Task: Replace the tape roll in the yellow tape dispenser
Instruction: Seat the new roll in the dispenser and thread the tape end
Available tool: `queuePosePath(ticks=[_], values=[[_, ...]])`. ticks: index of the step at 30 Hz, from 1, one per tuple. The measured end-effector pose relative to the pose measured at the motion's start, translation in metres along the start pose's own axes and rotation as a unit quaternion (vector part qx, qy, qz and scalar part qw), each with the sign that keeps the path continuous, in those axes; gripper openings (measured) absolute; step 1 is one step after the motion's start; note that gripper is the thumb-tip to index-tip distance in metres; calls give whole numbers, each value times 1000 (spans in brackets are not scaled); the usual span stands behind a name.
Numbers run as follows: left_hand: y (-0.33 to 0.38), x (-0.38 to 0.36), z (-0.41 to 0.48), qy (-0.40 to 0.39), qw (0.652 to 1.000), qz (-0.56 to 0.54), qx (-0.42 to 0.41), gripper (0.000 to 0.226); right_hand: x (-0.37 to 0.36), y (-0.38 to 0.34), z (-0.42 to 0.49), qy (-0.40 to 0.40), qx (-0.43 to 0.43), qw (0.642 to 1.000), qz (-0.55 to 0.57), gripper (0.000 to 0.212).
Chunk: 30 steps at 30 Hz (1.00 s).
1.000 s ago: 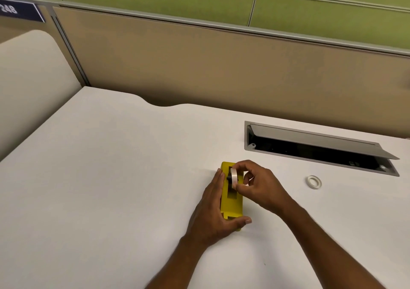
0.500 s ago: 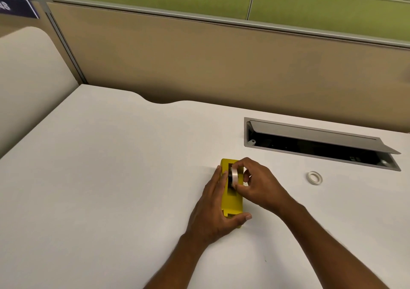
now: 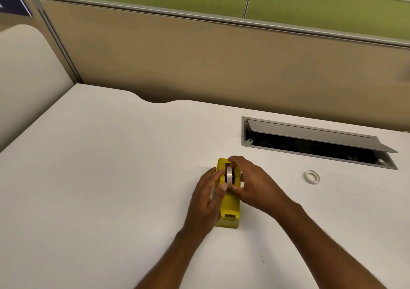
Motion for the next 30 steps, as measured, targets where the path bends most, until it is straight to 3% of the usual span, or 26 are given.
queuePosePath(ticks=[3,7,14,18,25,30], values=[[5,3,12,50,998,-7,22,29,0,1,-1,-2,-4,1000,-9,63],[4,2,16,60,998,10,8,26,-1,6,-4,-4,-8,1000,-8,58],[0,0,12,54,998,34,13,41,10,1,0,36,-1,999,41,21],[-3,-1,13,31,998,49,34,38,15,-3,5,40,-11,998,38,10],[1,0,16,35,997,12,67,36,16,-5,6,37,-19,998,44,6],[1,3,21,40,998,23,43,25,16,-5,7,38,-17,998,38,5]])
Point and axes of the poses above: each hand's wrist, its own z-axis towards the middle knuckle, its own x-axis out of the back of the hand, y = z × x, the point moved 6 cm from there along z, towards the middle knuckle, and after that the axes turned 6 degrees about -x, right-handed, at the moved point
